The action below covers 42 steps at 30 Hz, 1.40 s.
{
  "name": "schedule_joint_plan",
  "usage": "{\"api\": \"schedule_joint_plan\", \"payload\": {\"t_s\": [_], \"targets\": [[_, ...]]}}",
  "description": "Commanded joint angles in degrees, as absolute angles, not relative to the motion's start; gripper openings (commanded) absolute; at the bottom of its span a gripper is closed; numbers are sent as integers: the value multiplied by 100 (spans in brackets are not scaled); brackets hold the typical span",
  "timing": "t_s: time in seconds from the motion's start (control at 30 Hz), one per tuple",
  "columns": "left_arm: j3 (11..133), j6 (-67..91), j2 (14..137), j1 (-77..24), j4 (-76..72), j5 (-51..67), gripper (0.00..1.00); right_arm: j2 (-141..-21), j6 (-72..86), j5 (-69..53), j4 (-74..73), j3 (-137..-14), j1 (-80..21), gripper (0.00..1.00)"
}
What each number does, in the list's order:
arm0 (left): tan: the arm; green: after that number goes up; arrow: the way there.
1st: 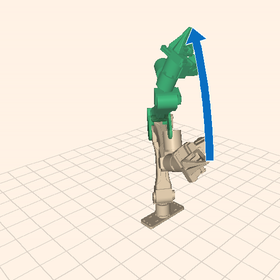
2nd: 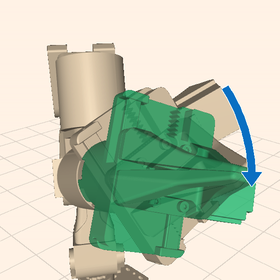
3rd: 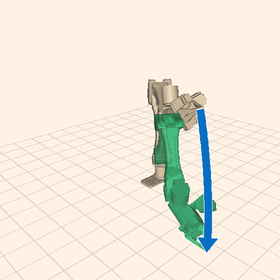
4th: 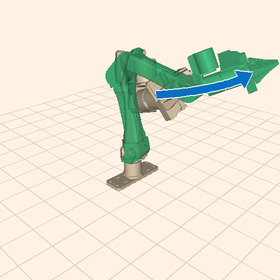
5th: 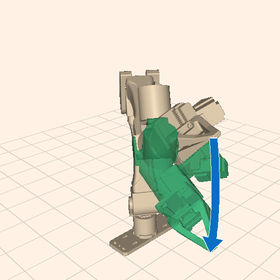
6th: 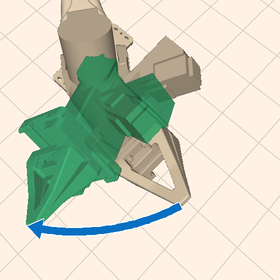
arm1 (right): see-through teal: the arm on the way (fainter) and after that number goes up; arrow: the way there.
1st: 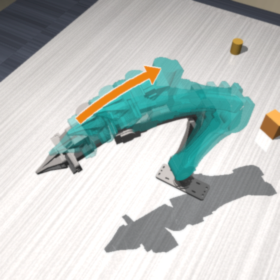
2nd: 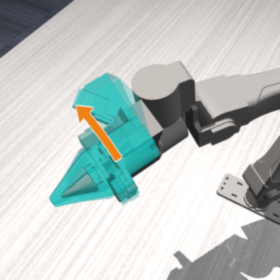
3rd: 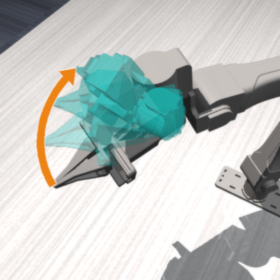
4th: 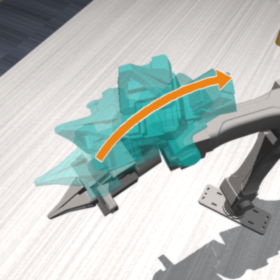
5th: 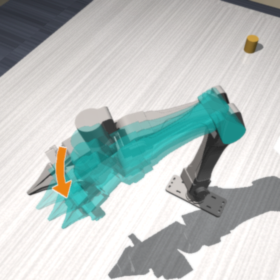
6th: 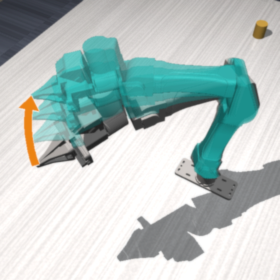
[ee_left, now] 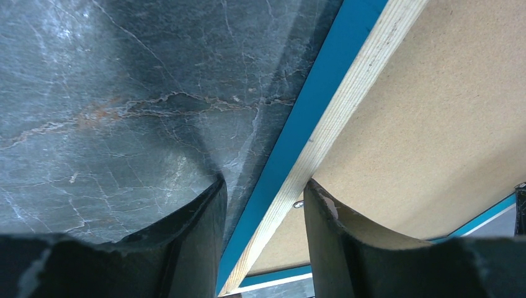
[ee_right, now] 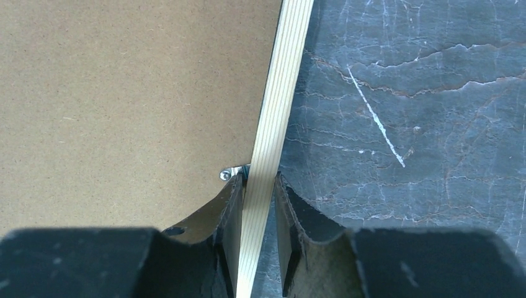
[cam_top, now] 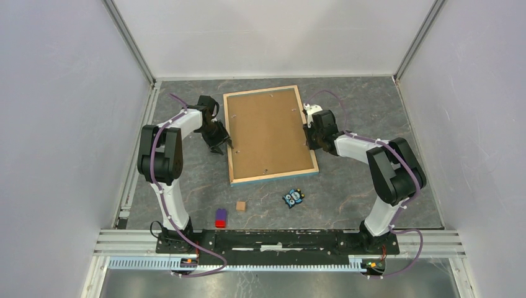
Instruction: Put the photo into the frame
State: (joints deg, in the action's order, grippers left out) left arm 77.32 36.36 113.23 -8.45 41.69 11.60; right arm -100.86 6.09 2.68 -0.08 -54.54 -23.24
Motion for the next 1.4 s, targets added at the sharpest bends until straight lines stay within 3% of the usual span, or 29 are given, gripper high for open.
{"api": "schedule_joint_plan", "payload": {"t_s": [0.0, 0.17, 0.27, 0.47, 0.7, 1.0, 1.37], "targets": [[7700, 3363, 11592, -835, 4141, 861, 55, -10113, 439, 319, -61, -5533, -2310, 30], [7708, 3365, 11589, -839, 4148, 863, 55, -10009, 424, 252, -42, -5454, -2318, 35], [7710, 3364, 11591, -835, 4143, 870, 55, -9875, 501, 14, 269, -5370, -2315, 55], [7708, 3364, 11615, -836, 4146, 884, 55, -9500, 763, -142, 766, -4970, -2294, 68], [7727, 3382, 11646, -835, 4146, 936, 54, -9828, 2113, 1173, 442, -5192, -2259, 69], [7726, 3401, 11656, -836, 4129, 984, 54, -10078, 2849, 1619, 191, -5275, -2312, 63], [7723, 3401, 11655, -842, 4124, 1002, 53, -10305, 3002, 1813, -210, -5527, -2410, 64]]}}
